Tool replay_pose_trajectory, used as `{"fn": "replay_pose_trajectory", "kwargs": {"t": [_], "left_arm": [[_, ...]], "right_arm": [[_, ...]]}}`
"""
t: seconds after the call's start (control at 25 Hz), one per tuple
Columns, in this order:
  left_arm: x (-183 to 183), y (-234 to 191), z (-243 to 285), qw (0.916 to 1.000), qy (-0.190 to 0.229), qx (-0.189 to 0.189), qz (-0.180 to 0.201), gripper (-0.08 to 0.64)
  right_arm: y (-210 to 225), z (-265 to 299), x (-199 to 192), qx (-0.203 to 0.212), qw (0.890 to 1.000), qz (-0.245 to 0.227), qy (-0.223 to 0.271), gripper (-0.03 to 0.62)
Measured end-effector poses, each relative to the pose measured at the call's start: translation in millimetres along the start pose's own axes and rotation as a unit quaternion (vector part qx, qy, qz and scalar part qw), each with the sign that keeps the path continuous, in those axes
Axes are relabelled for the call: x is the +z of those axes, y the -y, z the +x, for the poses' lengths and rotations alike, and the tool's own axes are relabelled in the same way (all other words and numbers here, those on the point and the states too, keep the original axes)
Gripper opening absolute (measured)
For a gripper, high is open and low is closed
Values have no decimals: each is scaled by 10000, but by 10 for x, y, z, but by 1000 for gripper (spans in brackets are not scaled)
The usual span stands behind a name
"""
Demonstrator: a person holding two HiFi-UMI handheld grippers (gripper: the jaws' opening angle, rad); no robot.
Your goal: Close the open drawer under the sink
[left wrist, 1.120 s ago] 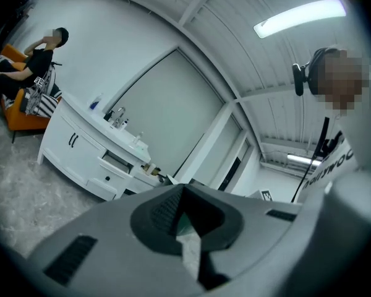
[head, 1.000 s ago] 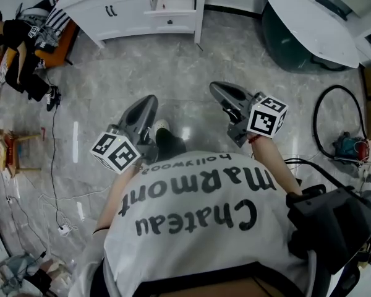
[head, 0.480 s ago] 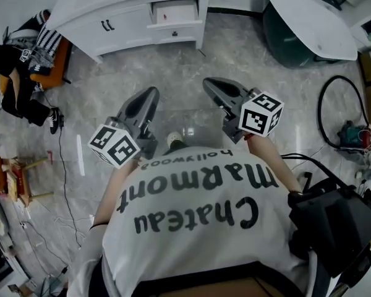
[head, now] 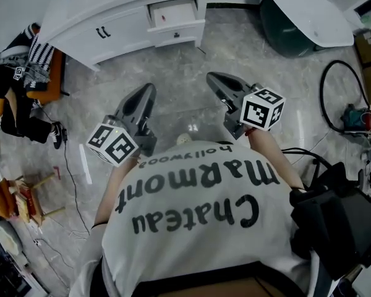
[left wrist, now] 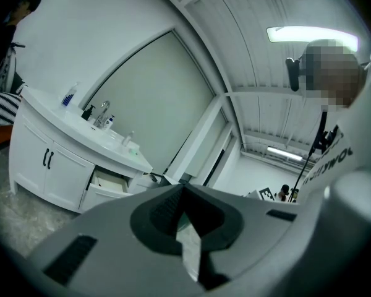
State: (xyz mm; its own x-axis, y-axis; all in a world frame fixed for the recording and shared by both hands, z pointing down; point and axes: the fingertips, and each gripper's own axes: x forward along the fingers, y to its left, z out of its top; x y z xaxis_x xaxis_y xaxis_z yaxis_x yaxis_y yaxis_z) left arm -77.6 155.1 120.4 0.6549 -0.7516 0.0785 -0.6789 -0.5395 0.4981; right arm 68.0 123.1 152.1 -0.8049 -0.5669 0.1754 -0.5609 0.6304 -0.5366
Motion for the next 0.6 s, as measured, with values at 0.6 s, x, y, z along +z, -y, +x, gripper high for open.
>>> {"fn": "replay_pose_trajectory", "kwargs": {"t": [0.6], "left_arm": [[36,-485,161,9997,-96,112,-209,8]], "right_arm": [[384,505,53,-374,9988,243,-179,11]]}}
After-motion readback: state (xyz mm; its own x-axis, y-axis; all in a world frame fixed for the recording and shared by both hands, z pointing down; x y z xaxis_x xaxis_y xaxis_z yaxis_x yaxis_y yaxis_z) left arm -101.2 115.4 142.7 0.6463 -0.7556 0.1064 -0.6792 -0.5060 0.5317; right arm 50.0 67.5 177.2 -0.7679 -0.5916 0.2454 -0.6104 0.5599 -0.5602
